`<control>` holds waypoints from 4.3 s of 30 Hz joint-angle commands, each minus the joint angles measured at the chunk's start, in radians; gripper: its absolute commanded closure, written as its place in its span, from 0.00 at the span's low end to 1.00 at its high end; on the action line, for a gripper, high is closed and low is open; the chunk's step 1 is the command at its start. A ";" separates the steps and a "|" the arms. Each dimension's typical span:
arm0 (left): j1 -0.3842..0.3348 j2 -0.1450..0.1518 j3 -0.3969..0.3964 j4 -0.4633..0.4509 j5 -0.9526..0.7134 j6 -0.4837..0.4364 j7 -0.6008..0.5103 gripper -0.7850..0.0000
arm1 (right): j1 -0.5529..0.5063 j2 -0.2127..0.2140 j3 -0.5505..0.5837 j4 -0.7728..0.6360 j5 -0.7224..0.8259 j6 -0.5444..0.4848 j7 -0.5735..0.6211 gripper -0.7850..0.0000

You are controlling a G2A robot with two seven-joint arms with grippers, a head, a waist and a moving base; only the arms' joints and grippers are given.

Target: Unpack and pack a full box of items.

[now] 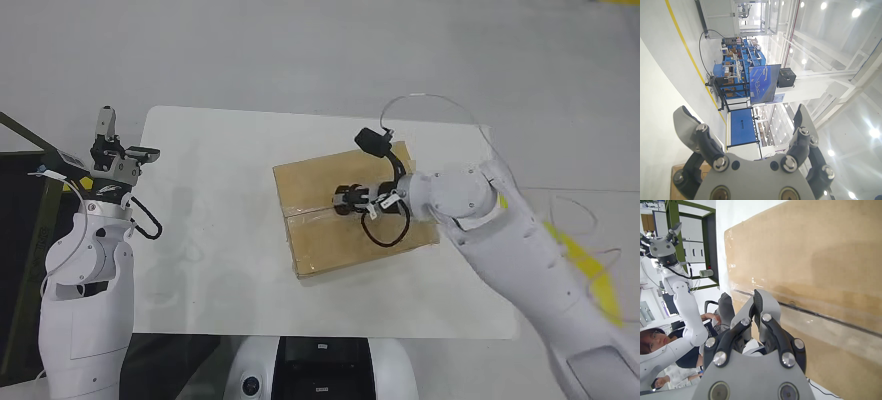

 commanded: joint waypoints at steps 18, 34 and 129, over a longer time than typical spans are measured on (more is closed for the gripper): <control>0.000 0.000 0.000 0.000 0.000 0.000 0.000 0.00 | 0.204 -0.149 -0.268 0.159 0.113 -0.031 -0.031 1.00; 0.000 0.000 0.000 0.000 0.000 0.000 0.000 0.00 | 0.274 -0.234 -0.339 0.350 0.174 -0.075 0.006 1.00; 0.000 0.000 0.000 0.000 0.000 0.000 0.000 0.00 | 0.031 -0.077 0.031 0.256 0.115 -0.121 0.107 1.00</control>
